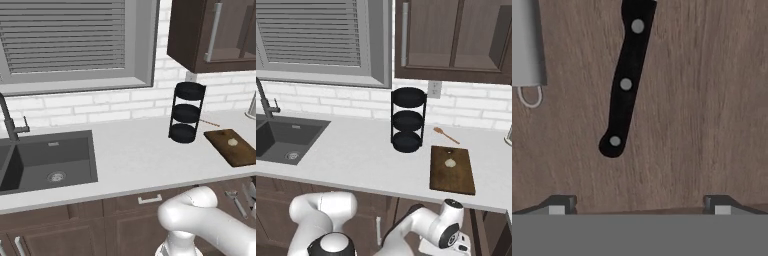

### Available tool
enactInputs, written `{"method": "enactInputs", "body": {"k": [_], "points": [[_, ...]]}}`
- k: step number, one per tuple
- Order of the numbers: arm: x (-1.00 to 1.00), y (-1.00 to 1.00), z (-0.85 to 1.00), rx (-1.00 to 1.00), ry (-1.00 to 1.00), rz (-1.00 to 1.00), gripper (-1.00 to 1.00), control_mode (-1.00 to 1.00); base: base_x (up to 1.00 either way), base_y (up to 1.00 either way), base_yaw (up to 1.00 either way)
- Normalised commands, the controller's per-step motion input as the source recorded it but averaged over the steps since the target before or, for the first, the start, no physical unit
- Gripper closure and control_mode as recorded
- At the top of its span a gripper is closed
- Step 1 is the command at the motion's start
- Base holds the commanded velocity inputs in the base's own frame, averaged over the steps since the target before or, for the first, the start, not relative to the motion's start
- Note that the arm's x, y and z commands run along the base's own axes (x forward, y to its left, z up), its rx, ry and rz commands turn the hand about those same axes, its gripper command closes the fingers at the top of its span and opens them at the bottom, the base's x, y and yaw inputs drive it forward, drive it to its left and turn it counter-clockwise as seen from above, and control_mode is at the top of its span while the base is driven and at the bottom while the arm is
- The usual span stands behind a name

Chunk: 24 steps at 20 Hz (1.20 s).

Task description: Place the appropriate cutting tool for cutting the garlic skin on the cutting board.

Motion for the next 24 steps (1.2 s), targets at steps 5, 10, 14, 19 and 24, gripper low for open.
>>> {"method": "enactInputs", "body": {"k": [5, 10, 14, 19, 24], "points": [[0.4, -0.01, 0.0, 0.0, 0.0, 0.0, -1.0, -1.0, 0.0, 0.0, 0.0], [0.48, 0.0, 0.0, 0.0, 0.0, 0.0, -1.0, -1.0, 0.0, 0.0, 0.0], [0.21, 0.0, -0.19, 0.0, 0.0, 0.0, -1.0, -1.0, 0.0, 0.0, 0.0], [0.13, 0.0, -0.33, 0.0, 0.0, 0.0, -1.0, -1.0, 0.0, 0.0, 0.0], [0.12, -0.01, -0.28, 0.0, -0.01, 0.0, -1.0, -1.0, 0.0, 0.0, 0.0]]}}
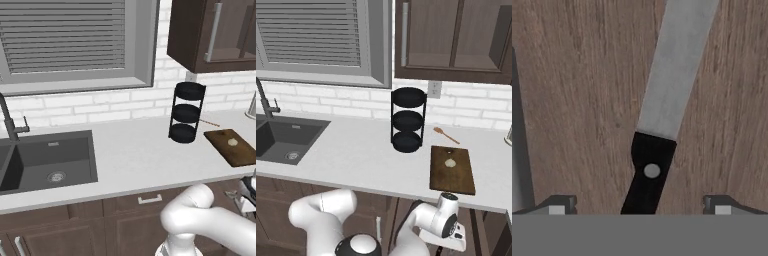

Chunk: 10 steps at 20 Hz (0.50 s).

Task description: Place the appropriate cutting tool for cutting the garlic skin on the cutting board.

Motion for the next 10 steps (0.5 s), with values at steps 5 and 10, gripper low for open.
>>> {"method": "enactInputs", "body": {"k": [5, 10], "points": [[0.13, 0.0, -0.19, 0.0, 0.0, 0.0, -1.0, -1.0, 0.0, 0.0, 0.0], [-0.02, 0.0, -0.36, 0.0, 0.0, 0.0, -1.0, -1.0, 0.0, 0.0, 0.0]]}}
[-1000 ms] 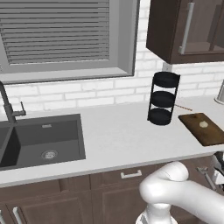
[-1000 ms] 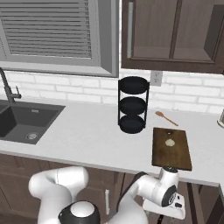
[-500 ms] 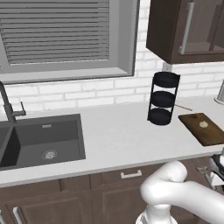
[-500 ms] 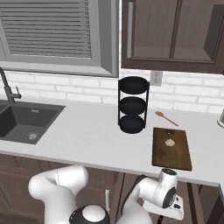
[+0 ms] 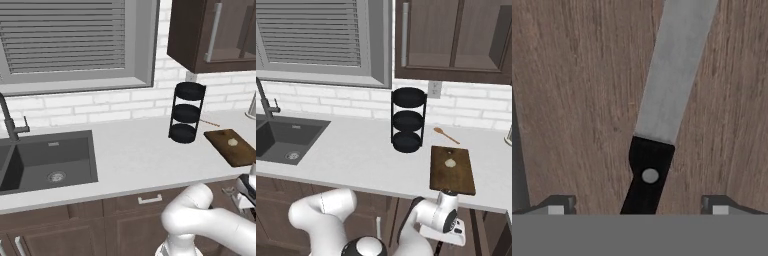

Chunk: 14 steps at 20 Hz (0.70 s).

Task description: Place the appropriate cutting tool for cutting the garlic skin on the cutting board.

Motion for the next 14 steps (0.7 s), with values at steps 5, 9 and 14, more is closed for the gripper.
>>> {"method": "enactInputs", "body": {"k": [5, 9, 14], "points": [[-0.21, 0.0, -0.53, 0.0, 0.0, -0.03, 1.0, -1.0, 0.0, 0.0, 0.0], [-0.18, -0.01, -0.57, 0.01, -0.05, -0.04, 1.0, -1.0, 0.0, 0.0, 0.0], [-0.29, -0.01, -0.61, 0.03, -0.12, -0.06, 1.0, -1.0, 0.0, 0.0, 0.0]]}}
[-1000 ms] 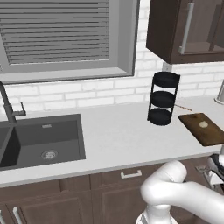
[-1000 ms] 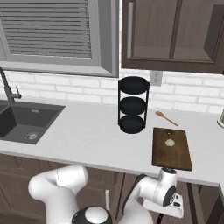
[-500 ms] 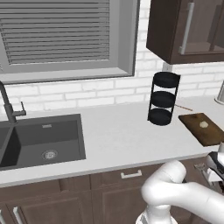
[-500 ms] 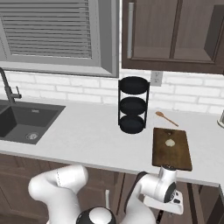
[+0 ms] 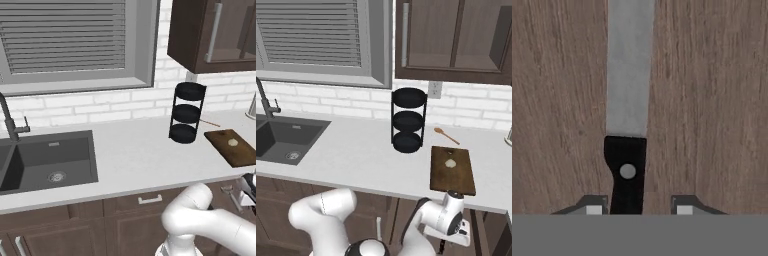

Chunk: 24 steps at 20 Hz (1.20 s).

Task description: Place the appropriate cutting tool for cutting the garlic skin on the cutting board.

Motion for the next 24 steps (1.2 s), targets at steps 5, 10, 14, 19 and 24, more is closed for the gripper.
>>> {"method": "enactInputs", "body": {"k": [5, 10, 14, 19, 24], "points": [[-0.39, 0.0, -0.53, 0.03, -0.07, -0.11, 1.0, -1.0, 0.0, 0.0, 0.0], [-0.02, 0.14, -0.24, 0.0, 0.0, -0.13, 1.0, -1.0, 0.0, 0.0, 0.0], [0.0, 0.14, 0.06, 0.0, 0.0, -0.12, 1.0, -1.0, 0.0, 0.0, 0.0], [-0.52, 0.27, 0.28, 0.0, -0.01, -0.15, 1.0, -1.0, 0.0, 0.0, 0.0], [-0.54, 0.3, 0.35, 0.0, -0.01, -0.21, 1.0, -1.0, 0.0, 0.0, 0.0]]}}
